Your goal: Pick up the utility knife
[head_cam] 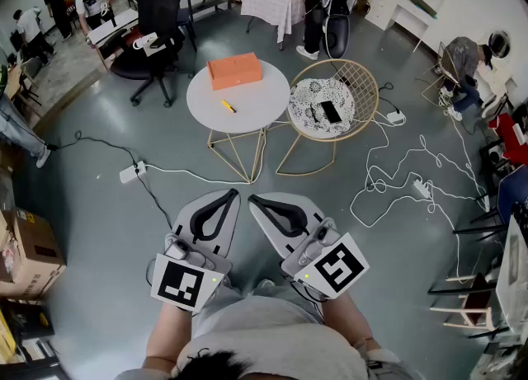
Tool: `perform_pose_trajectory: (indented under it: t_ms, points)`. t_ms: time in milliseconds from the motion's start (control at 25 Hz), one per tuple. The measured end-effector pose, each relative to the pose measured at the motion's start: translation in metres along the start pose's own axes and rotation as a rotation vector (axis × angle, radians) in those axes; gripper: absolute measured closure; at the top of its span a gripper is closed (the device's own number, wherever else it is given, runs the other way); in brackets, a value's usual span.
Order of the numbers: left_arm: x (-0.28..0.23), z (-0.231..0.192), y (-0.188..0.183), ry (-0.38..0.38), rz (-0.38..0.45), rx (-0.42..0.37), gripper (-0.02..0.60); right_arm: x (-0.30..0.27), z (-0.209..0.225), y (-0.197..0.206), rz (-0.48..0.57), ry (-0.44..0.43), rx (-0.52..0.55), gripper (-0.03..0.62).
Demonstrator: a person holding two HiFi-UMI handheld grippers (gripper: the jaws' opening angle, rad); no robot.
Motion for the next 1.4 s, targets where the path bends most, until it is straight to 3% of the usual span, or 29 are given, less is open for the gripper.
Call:
perform_pose_trajectory:
  t_ms: [480, 680, 1000, 1400]
  points:
    - [-0.021, 0.027, 0.0, -0.042, -0.001, -0.015, 0.571, 0.028, 0.023, 0.009, 0.009, -0.035, -0.009, 0.588]
    - [-0.028, 0.015, 0.008, -0.062, -0.023, -0.001, 0.571, 0.015, 0.033, 0.02, 0.007, -0.049, -0.032, 0.587]
    - [-0.051, -0.066, 0.025, -0.043, -0.024, 0.01, 0.571, -0.055, 0.065, 0.032, 0.001, -0.008, -0.033, 0.585]
    - [-0.094, -0.207, 0.031, 0.063, -0.012, -0.001, 0.571, -0.174, 0.108, 0.036, -0.009, 0.117, -0.049, 0.585]
Point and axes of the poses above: the fingertips, and each gripper's own axes: x backward along the fingers, z to its right, y out of its underside, the point moved 10 cm from there along x, backward along the fingers
